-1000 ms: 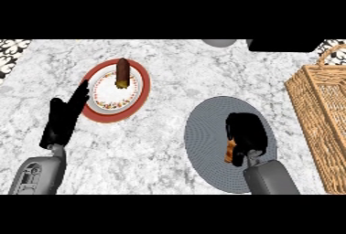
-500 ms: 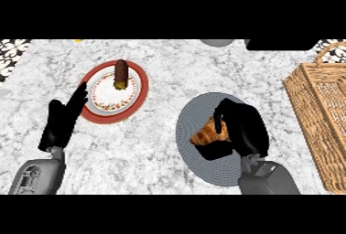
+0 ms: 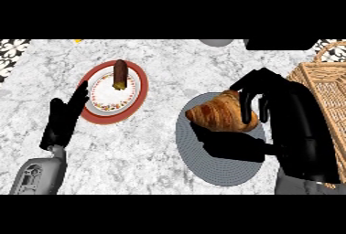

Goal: Pick the croissant from the placemat and place it in the basket

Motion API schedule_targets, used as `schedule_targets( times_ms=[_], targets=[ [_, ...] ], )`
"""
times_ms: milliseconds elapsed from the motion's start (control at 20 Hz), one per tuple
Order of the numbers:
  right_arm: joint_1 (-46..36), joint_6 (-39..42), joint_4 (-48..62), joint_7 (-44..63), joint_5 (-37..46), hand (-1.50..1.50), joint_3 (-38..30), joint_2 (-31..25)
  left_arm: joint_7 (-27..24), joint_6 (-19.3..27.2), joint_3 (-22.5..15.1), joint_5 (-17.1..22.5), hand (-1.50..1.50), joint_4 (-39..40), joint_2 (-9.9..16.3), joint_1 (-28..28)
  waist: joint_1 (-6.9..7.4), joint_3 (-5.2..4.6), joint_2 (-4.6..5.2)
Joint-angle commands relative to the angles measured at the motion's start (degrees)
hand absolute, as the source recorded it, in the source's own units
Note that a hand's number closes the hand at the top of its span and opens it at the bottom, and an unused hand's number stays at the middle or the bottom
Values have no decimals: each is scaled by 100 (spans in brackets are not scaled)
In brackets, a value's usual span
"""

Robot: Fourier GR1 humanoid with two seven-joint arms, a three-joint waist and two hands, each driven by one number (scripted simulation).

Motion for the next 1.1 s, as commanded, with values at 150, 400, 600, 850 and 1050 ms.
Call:
schedule_targets(
  times_ms=[150, 400, 600, 850, 1050],
  targets=[
    [-1945, 1226, -368, 1283, -670, 150, -1387, -183, -158, 37, -39, -43, 0, 5, -91, 121, 17, -1, 11],
    [-2715, 1318, 244, 1482, -771, 150, -1990, -600, -218, -259, 121, 150, 0, -75, 147, 282, 23, -2, 5],
    [-3120, 1656, 1046, 1175, -704, 150, -2266, -1312, -53, -11, 142, 20, 0, 87, 54, -42, -17, -7, 21],
    [-2536, 2375, 1642, 370, -425, 150, -2402, -2595, 163, -66, 49, -6, 0, -257, 91, 69, -68, 1, 18],
    [-2528, 2478, 2167, 43, -479, 150, -2753, -2997, 124, -136, 129, 111, 0, -379, 116, 181, 33, 3, 23]
  ],
)
